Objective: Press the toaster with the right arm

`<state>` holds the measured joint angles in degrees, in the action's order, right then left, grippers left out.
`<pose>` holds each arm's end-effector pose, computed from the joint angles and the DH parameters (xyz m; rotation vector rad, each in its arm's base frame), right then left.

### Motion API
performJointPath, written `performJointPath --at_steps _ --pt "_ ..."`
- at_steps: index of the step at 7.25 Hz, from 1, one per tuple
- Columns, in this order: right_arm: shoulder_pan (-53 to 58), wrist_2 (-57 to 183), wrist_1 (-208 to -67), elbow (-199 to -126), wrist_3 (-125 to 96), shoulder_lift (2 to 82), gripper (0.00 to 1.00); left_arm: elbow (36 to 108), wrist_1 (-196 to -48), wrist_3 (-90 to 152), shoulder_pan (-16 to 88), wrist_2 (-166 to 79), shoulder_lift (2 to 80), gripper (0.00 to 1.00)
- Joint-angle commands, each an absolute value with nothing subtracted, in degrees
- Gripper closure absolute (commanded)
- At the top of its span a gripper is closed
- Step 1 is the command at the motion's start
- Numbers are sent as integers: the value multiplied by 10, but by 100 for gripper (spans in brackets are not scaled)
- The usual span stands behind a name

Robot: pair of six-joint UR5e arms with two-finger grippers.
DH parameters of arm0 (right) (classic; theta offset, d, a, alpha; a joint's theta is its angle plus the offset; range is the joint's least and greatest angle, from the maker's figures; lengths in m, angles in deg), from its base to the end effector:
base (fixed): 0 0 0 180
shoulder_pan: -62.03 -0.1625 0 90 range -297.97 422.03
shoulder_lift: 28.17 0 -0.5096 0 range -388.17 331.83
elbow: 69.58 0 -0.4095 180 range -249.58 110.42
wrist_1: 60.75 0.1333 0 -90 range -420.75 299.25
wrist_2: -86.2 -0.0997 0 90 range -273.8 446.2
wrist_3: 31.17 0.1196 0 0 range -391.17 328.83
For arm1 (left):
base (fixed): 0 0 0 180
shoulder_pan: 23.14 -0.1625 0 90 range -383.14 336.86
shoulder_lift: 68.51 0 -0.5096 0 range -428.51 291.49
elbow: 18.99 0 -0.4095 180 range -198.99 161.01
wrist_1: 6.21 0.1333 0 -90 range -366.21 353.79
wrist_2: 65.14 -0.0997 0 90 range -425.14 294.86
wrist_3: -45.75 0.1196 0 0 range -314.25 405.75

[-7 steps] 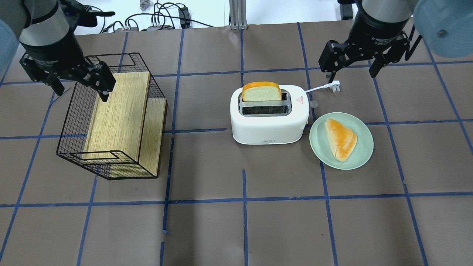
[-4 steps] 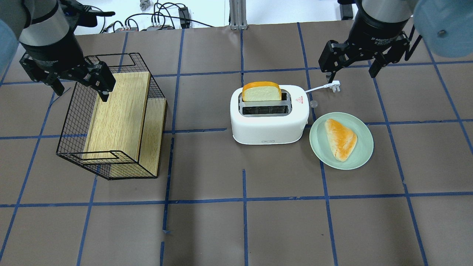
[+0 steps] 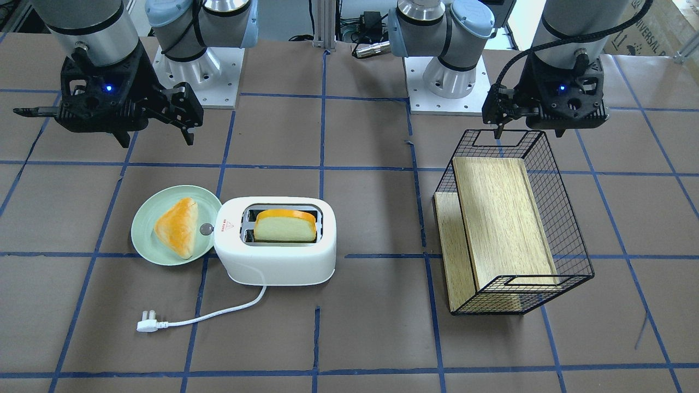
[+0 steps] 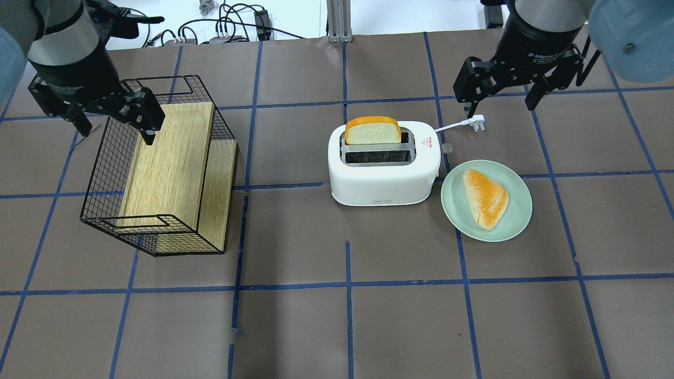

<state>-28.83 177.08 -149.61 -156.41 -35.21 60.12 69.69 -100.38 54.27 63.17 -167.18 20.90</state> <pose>0.1393 -0.5229 0.5633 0.1336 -3.1232 0.0081 -0.0760 -0.5050 0.5649 0.1298 2.9326 0.0905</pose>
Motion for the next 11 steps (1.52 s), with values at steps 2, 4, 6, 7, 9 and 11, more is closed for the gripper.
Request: performJointPath --at_steps 2,4,6,7,9,11 --pt "-288 1771 -1497 -1564 -352 602 0 697 -1003 543 632 -1672 209 0" --pt "-288 1771 -1494 -1564 -352 602 0 697 -1003 543 632 -1672 209 0" --pt "-288 1773 -1493 -1564 -357 602 0 697 -1003 543 632 -1672 209 0" --pt "-288 1773 -1492 -1564 -357 602 0 697 -1003 542 632 -1672 209 0" --pt "-287 1770 -1499 -1564 -361 599 3 697 -1003 543 632 -1672 209 0" --pt "-287 1769 -1502 -1562 -364 597 73 697 -1003 543 632 -1672 209 0"
